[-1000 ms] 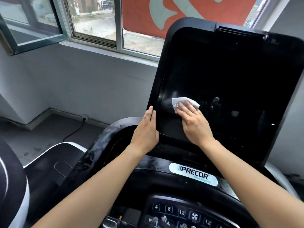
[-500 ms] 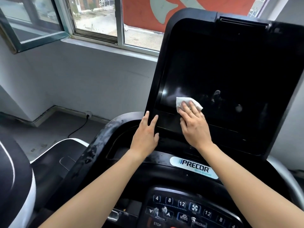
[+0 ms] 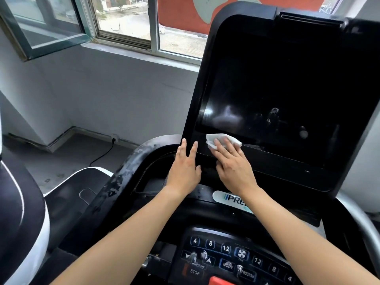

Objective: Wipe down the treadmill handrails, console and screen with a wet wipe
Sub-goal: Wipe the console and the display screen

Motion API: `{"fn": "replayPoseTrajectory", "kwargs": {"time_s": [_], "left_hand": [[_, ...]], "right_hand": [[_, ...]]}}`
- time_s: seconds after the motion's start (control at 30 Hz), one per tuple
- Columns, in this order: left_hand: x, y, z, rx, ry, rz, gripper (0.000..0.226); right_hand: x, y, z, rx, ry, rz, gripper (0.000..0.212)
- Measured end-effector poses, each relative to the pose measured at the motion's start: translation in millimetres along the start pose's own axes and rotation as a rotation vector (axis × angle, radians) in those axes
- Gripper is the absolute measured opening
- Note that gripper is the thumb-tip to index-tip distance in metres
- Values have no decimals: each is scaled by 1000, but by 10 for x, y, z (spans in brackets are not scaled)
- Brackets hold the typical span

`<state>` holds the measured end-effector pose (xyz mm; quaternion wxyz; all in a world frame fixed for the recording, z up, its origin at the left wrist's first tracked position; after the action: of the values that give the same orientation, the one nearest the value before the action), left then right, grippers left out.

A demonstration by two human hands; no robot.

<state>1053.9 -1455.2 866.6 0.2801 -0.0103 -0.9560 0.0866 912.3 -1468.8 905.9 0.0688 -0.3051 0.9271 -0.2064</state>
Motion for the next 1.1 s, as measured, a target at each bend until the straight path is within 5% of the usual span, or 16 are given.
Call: {"fn": "replayPoseTrajectory", "kwargs": {"time_s": [0.2,1.1], "left_hand": [[-2,6,20,1,13,-11,84],[68,-18,-6,-30,-15,-39,83]], "right_hand": [[-38,81,103,-40,59,-143,60],[-81,17,120,-91,72,-87,49]]}}
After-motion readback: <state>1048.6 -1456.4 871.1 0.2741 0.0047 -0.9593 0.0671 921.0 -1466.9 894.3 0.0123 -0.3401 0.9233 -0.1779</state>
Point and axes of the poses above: each hand's wrist, its own y-axis away from the middle knuckle, its own z-axis out of the palm, x = y × z, the point moved 10 cm from there along -y, towards the middle knuckle, and after that the axes turned 2 degrees about -x, right-handed, at the moved point
